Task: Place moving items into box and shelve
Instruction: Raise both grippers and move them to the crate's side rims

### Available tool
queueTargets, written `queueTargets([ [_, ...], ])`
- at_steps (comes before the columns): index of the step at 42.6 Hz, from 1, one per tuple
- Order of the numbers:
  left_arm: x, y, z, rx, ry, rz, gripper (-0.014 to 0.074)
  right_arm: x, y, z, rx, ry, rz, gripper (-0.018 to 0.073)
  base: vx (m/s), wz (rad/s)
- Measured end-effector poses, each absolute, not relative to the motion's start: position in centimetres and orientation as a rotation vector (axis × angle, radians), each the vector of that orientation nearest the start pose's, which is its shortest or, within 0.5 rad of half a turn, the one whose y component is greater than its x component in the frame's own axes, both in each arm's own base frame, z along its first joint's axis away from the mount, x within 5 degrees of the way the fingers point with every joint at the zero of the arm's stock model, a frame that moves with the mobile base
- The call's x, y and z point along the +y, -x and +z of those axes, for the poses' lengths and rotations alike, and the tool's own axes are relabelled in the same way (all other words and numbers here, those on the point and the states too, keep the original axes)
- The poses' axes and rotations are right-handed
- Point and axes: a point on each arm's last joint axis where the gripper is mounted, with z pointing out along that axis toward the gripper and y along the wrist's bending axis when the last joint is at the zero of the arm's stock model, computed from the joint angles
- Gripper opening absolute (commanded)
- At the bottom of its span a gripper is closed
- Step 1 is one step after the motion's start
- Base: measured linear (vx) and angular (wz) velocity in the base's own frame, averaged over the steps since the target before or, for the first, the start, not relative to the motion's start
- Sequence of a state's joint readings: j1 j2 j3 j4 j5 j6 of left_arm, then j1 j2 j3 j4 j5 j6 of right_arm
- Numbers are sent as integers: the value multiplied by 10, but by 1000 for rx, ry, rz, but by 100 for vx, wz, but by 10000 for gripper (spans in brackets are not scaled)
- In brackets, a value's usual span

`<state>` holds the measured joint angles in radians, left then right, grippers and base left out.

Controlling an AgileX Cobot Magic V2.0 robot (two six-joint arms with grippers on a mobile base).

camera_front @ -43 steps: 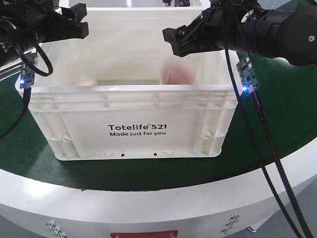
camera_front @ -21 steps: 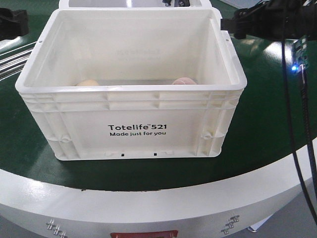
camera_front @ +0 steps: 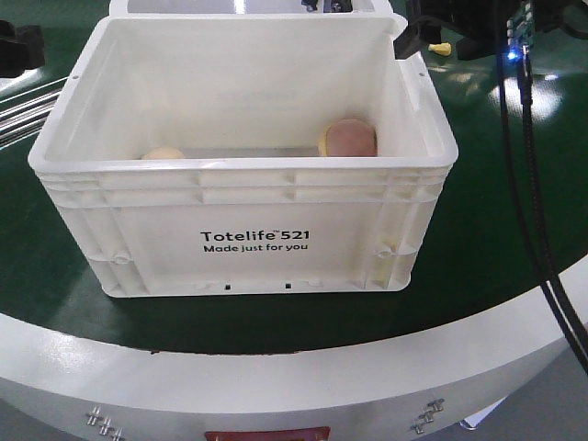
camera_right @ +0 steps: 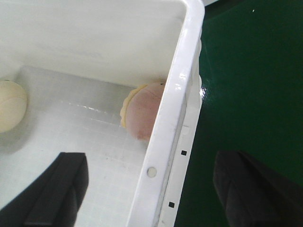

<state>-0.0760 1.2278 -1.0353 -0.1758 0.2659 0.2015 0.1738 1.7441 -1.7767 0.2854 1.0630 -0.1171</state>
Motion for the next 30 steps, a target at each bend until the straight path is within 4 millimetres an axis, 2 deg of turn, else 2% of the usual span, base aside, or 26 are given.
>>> queueTargets([
  [9,-25,-277,364,1938,-135,-75,542,109,-381,362,2524,339,393,554,0,0],
  [16,-25,-276,364,1947,-137,-76,542,112,-388,349,2562,316,389,551,0,0],
  [17,-26,-276,363,1957,-139,-78,542,116,-396,332,2608,285,402,549,0,0],
  [30,-26,-275,362,1970,-141,-80,542,117,-402,323,2624,242,408,496,0,0],
])
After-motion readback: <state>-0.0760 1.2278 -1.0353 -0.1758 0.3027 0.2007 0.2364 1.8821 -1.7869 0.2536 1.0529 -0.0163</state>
